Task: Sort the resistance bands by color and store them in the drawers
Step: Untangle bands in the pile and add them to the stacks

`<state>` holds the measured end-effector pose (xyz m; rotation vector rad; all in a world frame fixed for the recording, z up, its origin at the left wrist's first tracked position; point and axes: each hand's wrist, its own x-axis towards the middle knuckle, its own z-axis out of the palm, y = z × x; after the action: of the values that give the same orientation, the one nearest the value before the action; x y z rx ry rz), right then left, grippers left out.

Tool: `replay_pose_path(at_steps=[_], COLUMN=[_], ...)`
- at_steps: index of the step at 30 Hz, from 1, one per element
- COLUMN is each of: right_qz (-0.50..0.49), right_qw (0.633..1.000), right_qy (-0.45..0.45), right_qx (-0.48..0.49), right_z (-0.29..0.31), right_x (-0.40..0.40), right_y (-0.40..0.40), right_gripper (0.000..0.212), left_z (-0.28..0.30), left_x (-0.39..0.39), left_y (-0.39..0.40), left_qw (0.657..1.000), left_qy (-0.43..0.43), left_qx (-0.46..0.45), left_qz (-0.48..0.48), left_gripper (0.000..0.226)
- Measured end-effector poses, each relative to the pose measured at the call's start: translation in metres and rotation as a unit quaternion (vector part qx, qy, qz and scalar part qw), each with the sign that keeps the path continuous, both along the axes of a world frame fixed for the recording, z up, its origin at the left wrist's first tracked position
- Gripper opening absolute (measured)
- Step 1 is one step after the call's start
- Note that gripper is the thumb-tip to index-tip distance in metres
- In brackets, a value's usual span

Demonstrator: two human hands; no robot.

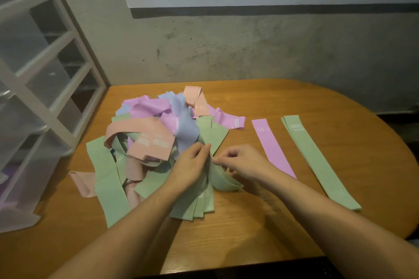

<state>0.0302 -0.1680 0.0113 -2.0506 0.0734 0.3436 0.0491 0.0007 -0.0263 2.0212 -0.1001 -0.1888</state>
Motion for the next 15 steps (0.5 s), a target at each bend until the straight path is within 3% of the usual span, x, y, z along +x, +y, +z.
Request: replay_pose_path(at_steps=[4,10,15], right_qz=[-0.046,-0.095,-0.099], right_qw=[0.998,0.984,0.972], right_qy=[-0.007,-0.122,-0.17], right_qx=[0.046,0.091,0.127], right_z=[0.002,0.003,0.011], right_x=[-0.013,-0.028,-0.039], right_y=[-0.017,-0.023,-0.031], right_gripper=[0.019,0.01,0.019], left_z=[-0.006,0.004,0.03], left_x=[-0.014,-0.025,-0.031], left_y=[0.004,-0.012,-0.037], left_qw=[1.0,1.0,0.96], left_qy=[-0.014,0.01,0.167], left_qx=[-0.001,-0.007,-0.22], left_qz=[-0.019,0.02,0.051], left_gripper=[0.036,0.03,0.043])
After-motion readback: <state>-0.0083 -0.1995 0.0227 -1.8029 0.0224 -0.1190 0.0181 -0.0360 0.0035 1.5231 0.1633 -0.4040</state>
